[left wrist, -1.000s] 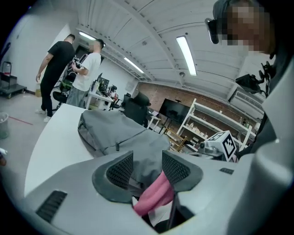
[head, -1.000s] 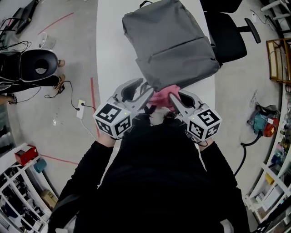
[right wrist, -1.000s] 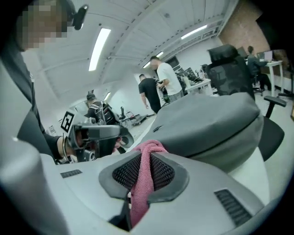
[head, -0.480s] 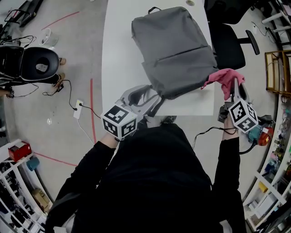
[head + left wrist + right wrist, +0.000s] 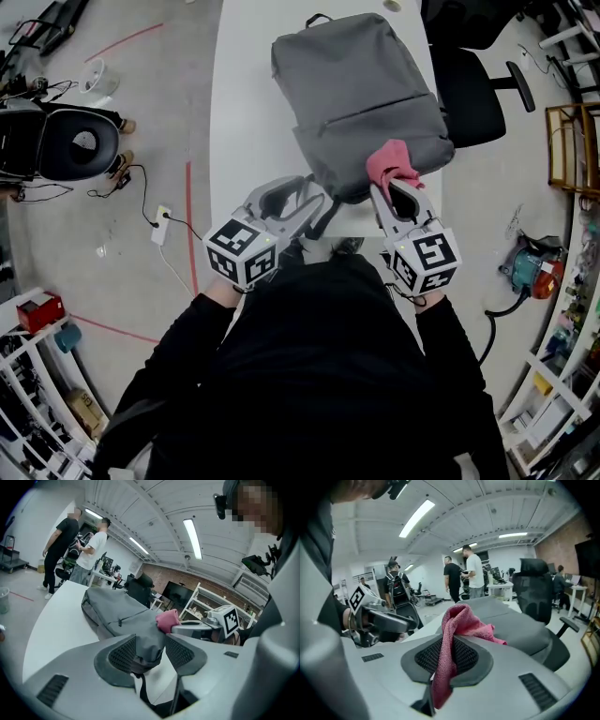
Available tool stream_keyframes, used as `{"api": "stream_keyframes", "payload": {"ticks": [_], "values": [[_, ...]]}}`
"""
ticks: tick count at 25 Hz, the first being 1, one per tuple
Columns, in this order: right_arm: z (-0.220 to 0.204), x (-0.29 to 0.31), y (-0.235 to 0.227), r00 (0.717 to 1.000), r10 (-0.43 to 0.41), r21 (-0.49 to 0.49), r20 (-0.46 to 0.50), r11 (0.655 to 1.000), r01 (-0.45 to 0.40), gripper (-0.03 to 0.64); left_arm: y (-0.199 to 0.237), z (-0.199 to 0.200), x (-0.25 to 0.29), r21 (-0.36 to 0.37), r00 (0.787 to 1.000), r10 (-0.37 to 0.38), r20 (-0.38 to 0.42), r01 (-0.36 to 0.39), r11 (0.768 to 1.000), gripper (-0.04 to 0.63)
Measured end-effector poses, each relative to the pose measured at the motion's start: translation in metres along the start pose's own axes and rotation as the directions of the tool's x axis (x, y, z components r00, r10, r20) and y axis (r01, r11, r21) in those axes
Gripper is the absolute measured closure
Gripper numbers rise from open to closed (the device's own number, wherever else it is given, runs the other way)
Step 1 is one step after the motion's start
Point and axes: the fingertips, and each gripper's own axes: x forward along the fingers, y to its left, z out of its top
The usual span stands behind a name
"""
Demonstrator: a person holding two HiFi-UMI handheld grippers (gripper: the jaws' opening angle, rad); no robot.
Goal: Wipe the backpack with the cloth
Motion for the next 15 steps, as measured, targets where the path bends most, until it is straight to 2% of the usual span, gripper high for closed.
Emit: {"api": "stream_keyframes", "payload": {"ticks": [3,7,9,11,15], "values": [[-0.011,0.021,0.059,0.982,0.18,0.021,-0.057,0.984,-0.179,0.561,0.007,0.004,-0.007,-0.008,1.0,0.018,0.016,-0.018,1.0,0.385],[-0.006,0.035,0.114,0.919,0.388,0.033,-0.077,0.922,-0.386,0.561,0.022,0.018,-0.02,-0.021,0.997,0.058,0.058,-0.057,0.998,0.385],[0.003,0.038,0.127,0.896,0.441,0.054,-0.052,0.897,-0.439,0.561,0.029,0.024,-0.027,-0.028,0.994,0.075,0.08,-0.073,0.997,0.385],[0.009,0.042,0.122,0.904,0.427,0.054,-0.04,0.904,-0.424,0.561,0.034,0.028,-0.032,-0.037,0.991,0.09,0.098,-0.086,0.996,0.385],[0.01,0.041,0.073,0.961,0.274,0.066,-0.033,0.96,-0.272,0.561,0.031,0.025,-0.029,-0.04,0.992,0.087,0.096,-0.084,0.996,0.385]]}}
